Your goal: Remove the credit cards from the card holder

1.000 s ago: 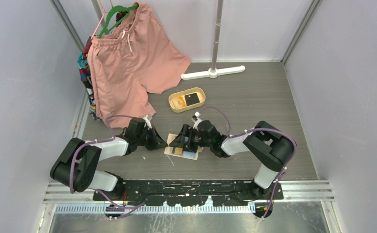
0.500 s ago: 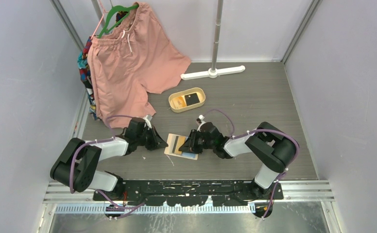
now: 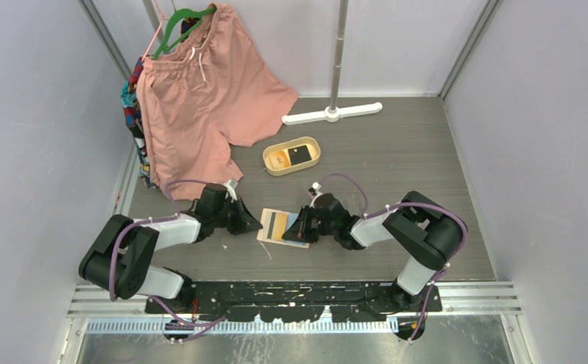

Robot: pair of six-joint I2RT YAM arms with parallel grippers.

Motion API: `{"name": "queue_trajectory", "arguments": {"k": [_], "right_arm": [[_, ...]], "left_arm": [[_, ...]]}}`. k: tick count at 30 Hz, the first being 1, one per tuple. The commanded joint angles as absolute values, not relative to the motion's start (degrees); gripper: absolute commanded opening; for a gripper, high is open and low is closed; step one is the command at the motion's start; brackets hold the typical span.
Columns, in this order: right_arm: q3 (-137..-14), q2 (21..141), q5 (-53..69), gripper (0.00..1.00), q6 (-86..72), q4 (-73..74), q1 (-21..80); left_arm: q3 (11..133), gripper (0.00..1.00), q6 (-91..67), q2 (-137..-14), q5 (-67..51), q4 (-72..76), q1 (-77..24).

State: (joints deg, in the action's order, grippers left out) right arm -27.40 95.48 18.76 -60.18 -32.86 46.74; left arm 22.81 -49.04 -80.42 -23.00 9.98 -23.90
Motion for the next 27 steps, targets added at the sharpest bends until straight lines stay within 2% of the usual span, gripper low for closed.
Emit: {"name": "queue_trajectory", "arguments": {"k": [1, 6, 9, 12, 27], "right_arm": [[-27.1, 93.6, 19.1, 0.01, -59.4, -34.3, 46.4], [-27.2, 93.8, 18.9, 0.03, -59.5, -34.1, 46.2], [-27.2, 93.6, 18.3, 0.33, -59.4, -33.3, 46.2], [-27.2, 93.2, 16.9, 0.49, -59.2, -32.4, 46.1], [-34.3, 95.7, 7.2, 0.51, -58.4, -22.1, 46.2]], "left_arm": [[20.5, 0.0, -45.8, -83.6, -15.2, 1.1, -24.3], [20.5, 0.0, -45.7, -83.8, -15.3, 1.0, -24.3], [20.5, 0.0, -45.7, -83.8, -15.2, 0.9, -24.3], [20.5, 0.0, -45.7, -83.7, -15.2, 0.9, -24.3], [20.7, 0.0, -45.8, -83.9, -14.8, 0.8, -24.9]]}}
